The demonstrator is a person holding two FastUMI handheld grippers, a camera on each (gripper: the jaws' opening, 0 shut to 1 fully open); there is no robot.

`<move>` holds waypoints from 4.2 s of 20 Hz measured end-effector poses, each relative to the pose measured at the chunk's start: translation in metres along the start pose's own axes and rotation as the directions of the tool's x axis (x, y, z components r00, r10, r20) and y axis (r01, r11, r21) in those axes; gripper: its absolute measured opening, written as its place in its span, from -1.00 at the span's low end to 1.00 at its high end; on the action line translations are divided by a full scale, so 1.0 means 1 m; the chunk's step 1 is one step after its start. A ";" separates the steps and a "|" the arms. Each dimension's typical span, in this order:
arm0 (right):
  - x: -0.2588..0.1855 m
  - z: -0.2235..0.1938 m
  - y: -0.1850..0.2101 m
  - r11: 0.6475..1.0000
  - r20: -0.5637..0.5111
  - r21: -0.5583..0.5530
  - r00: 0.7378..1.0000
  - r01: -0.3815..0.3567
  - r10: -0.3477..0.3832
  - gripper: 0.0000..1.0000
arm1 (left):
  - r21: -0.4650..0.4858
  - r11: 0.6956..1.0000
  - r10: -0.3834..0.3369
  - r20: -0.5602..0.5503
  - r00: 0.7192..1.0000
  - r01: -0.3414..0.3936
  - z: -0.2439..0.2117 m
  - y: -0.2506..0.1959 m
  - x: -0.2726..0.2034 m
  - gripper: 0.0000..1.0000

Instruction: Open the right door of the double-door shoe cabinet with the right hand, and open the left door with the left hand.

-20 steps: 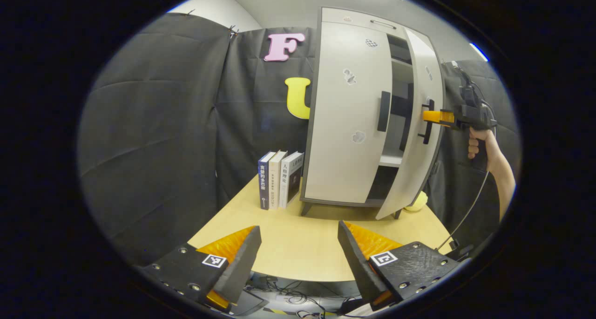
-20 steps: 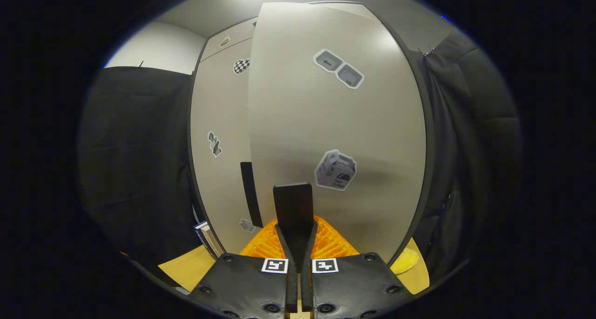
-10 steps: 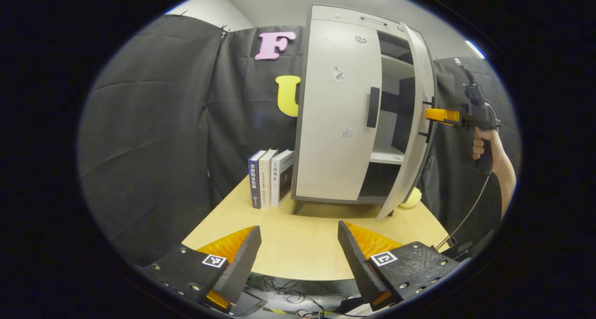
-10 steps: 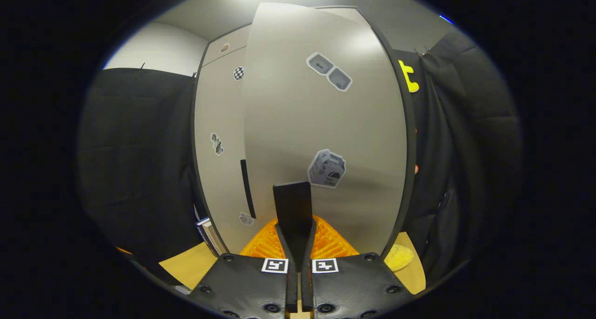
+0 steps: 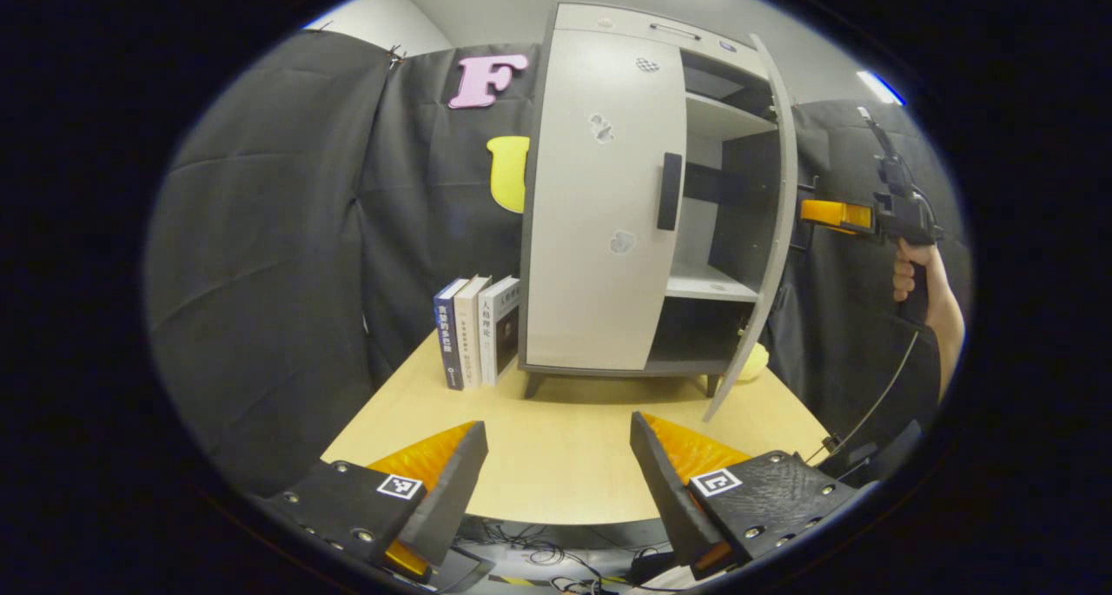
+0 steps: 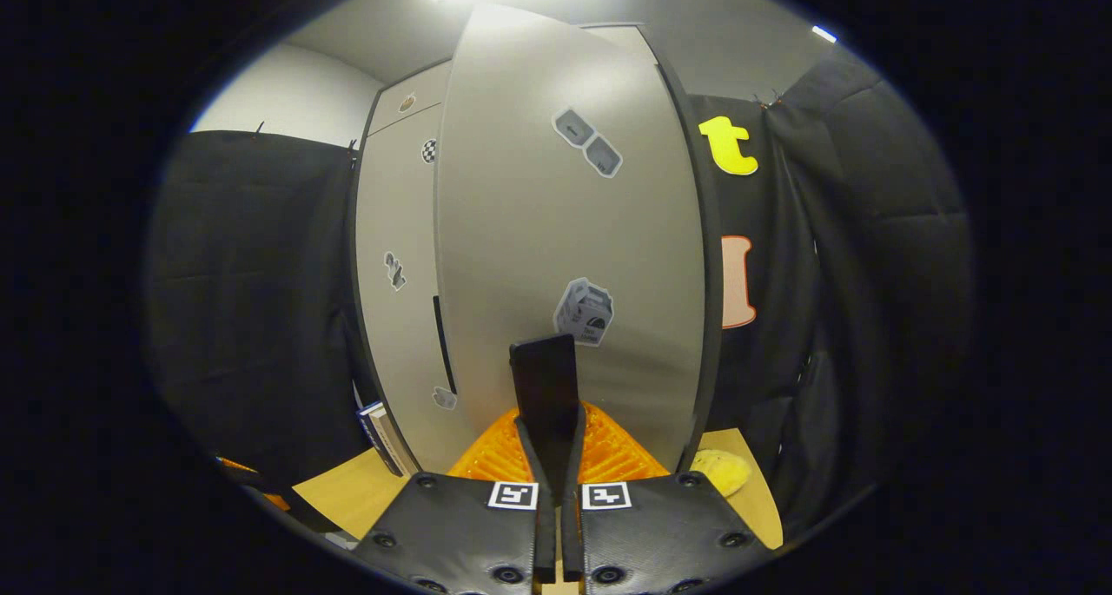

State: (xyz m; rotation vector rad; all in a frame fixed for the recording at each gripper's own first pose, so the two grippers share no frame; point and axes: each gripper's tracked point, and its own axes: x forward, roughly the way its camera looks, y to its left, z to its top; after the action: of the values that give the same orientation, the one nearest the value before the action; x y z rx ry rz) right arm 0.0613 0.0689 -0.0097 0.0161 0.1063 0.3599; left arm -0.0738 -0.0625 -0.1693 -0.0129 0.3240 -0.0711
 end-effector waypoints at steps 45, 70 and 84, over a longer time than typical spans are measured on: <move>-0.017 0.001 -0.036 0.991 0.013 0.103 0.996 0.090 -0.092 -0.95 | -0.089 0.986 -0.133 0.103 0.986 0.142 0.072 -0.031 0.053 0.92; 0.013 -0.042 -0.249 0.853 -0.036 0.033 0.854 0.520 -0.519 0.96 | 0.051 0.997 -0.075 0.322 0.944 0.061 0.248 -0.156 0.224 0.92; 0.079 -0.041 -0.291 0.903 -0.037 0.101 0.908 0.418 -0.417 0.86 | 0.010 0.999 0.029 0.371 0.928 -0.035 0.274 -0.170 0.276 0.61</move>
State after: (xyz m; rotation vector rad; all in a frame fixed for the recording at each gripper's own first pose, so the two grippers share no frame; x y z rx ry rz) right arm 0.2323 -0.1756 -0.0687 0.0957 0.1402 -0.0773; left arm 0.2633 -0.2513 0.0068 -0.0045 -0.0556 -0.0371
